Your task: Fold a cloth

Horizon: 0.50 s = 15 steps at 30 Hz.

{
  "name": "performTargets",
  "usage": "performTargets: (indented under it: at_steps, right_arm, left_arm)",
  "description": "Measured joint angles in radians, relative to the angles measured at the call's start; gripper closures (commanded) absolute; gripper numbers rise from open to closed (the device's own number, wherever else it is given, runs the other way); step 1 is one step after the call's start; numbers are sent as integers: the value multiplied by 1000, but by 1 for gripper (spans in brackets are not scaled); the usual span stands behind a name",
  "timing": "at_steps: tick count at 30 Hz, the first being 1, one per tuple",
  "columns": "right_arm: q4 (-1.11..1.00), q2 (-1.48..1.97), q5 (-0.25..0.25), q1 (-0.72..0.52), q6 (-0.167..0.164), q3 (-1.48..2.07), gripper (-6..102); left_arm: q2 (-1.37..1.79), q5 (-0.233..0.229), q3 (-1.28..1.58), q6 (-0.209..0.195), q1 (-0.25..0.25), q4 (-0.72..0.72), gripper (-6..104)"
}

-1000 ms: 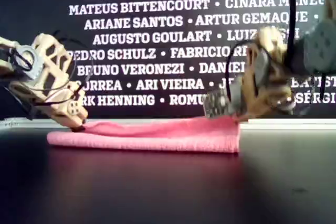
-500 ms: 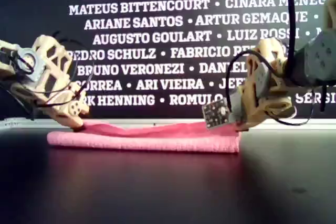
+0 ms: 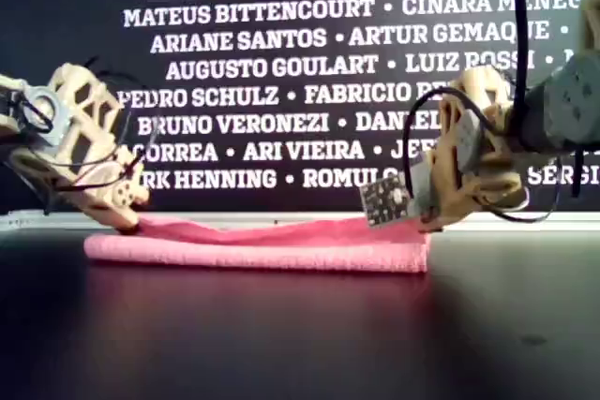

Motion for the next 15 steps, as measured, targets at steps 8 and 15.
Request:
performTargets:
  at_steps: [8, 15]
  right_arm:
    - [198, 187, 6, 0, 6, -2, 39]
    - [339, 342, 6, 0, 9, -3, 39]
  left_arm:
    - [187, 0, 0, -8, 8, 175, 47]
    - [304, 0, -2, -11, 9, 268, 48]
